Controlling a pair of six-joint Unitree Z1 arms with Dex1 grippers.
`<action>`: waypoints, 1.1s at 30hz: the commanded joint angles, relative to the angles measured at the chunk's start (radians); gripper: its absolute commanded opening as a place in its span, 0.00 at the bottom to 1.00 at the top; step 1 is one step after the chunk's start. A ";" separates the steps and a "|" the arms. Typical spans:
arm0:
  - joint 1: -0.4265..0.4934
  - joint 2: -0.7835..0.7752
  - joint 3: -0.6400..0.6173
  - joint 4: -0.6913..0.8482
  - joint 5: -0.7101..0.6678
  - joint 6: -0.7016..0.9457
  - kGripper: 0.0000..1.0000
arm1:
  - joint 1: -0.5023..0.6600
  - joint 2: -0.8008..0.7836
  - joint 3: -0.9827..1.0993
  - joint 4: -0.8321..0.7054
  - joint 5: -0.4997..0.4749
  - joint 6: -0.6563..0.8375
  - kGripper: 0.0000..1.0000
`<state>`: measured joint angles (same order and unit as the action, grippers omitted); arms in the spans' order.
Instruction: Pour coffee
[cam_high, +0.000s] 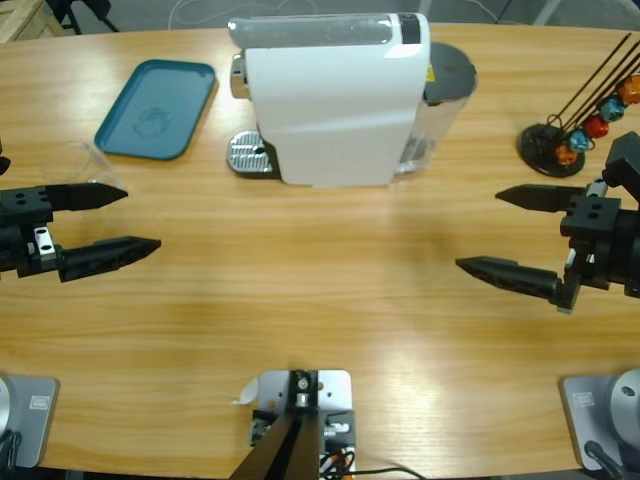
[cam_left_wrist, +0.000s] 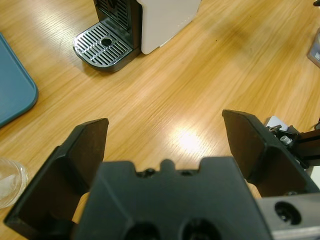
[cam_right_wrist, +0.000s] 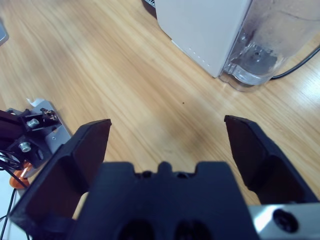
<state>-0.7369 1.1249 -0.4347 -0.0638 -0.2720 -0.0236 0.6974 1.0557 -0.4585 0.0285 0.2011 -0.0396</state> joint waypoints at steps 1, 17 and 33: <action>-0.010 -0.001 0.005 -0.005 -0.011 -0.012 0.94 | 0.007 0.010 0.021 -0.002 0.027 0.009 1.00; 0.202 0.208 -0.460 0.077 -0.277 -0.623 0.89 | 0.007 0.010 0.018 -0.004 0.053 0.009 1.00; 0.289 0.490 -0.404 -0.315 -0.541 -1.057 0.96 | 0.007 -0.022 0.021 -0.001 0.050 0.009 1.00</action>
<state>-0.4447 1.4784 -0.8913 -0.2367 -0.6803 -1.0017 0.6975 1.0498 -0.4588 0.0285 0.2368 -0.0396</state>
